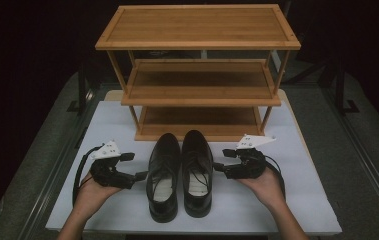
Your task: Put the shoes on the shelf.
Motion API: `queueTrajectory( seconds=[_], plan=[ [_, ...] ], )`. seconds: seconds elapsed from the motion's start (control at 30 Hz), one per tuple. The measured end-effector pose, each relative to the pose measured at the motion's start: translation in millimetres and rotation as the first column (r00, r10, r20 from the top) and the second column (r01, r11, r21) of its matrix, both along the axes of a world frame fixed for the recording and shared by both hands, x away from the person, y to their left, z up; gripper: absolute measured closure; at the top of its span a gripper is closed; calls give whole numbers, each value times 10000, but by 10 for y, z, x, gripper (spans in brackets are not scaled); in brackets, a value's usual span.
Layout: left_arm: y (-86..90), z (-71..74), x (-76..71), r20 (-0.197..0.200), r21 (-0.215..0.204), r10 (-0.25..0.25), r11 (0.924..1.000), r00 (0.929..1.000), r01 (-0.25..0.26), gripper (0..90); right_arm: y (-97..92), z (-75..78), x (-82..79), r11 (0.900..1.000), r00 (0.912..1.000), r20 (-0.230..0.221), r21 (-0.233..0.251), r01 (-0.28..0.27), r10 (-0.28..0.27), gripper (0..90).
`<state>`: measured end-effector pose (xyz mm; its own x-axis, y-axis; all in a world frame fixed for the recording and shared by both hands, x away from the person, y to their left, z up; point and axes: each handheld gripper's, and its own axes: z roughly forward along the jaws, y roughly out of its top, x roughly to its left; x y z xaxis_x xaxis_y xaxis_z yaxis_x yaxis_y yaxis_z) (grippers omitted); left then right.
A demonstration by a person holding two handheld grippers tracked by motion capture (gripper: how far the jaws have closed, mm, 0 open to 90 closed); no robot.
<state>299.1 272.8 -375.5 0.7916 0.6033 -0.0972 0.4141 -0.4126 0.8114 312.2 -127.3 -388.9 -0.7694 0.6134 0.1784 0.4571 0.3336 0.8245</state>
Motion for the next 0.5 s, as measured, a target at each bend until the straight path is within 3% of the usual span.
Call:
queueTrajectory(
  seconds=[0.07, 0.2, 0.37, 0.5],
  plan=[
    [-66, 36, 21, 37, -6, -128, 9999, 9999, 128, 143, 21, 27, -17, 9996, 10000, 0, 257, -77, 77, 356],
    [-154, 82, 47, 154, -24, -254, 9997, 9996, 254, 150, 82, 79, -45, 9993, 9996, 180, 296, -223, 218, 356],
    [-233, 98, 93, 262, -86, -315, 9995, 9992, 318, 150, 166, 102, -47, 9992, 9989, 316, 150, -363, 358, 356],
    [-275, 67, 127, 235, 152, -284, 9995, 9993, 280, 152, 271, 91, -20, 9989, 9985, 285, 42, -471, 470, 356]
  ],
)
